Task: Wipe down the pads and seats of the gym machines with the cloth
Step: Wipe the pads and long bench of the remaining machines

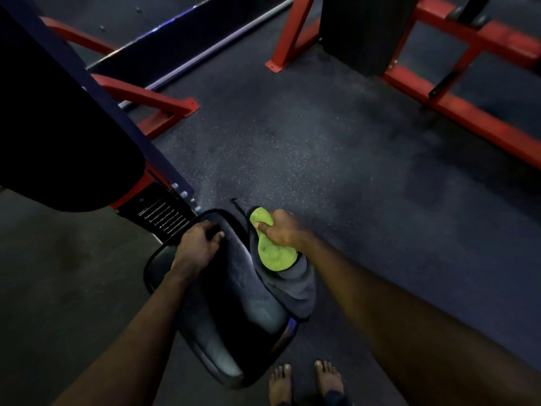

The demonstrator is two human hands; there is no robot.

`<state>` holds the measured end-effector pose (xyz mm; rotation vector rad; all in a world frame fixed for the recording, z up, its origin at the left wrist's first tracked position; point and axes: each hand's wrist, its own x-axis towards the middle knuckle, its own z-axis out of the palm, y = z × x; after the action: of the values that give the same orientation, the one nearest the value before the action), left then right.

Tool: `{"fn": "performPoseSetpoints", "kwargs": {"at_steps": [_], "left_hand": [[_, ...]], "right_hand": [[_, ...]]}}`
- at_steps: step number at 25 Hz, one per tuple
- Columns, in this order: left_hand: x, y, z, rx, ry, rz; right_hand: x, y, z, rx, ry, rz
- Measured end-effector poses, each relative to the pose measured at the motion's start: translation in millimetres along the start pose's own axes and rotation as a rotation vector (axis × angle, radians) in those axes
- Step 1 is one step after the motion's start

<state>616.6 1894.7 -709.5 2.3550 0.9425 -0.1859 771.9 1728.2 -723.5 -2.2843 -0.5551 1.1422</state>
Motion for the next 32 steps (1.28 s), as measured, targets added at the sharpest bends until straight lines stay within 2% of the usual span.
{"fn": "performPoseSetpoints", "kwargs": {"at_steps": [2,7,15,22,27,32], "left_hand": [[-6.2,22.7,-14.7,-0.044,-0.023,0.015],[-38.2,132.2,-74.7,-0.132,-0.049,0.066],[-94.1,325.8,-187.8,-0.159,0.008,0.429],[-153.6,459.4,-270.3,-0.164,0.052,0.658],[-173.6,531.3,-272.0,-0.156,0.024,0.782],[-181.7,610.2,-236.4,-0.112,-0.020,0.851]], "right_hand": [[-29.3,2.0,-36.9,0.029,0.044,-0.009],[-125.9,-6.2,-164.9,0.025,0.201,-0.024],[-285.4,-76.4,-347.1,-0.092,0.511,-0.039],[-433.2,-100.2,-457.9,-0.106,0.773,-0.045],[-512.2,-77.4,-507.9,-0.076,0.914,-0.024],[-548.3,-14.5,-555.3,-0.044,1.003,0.050]]}}
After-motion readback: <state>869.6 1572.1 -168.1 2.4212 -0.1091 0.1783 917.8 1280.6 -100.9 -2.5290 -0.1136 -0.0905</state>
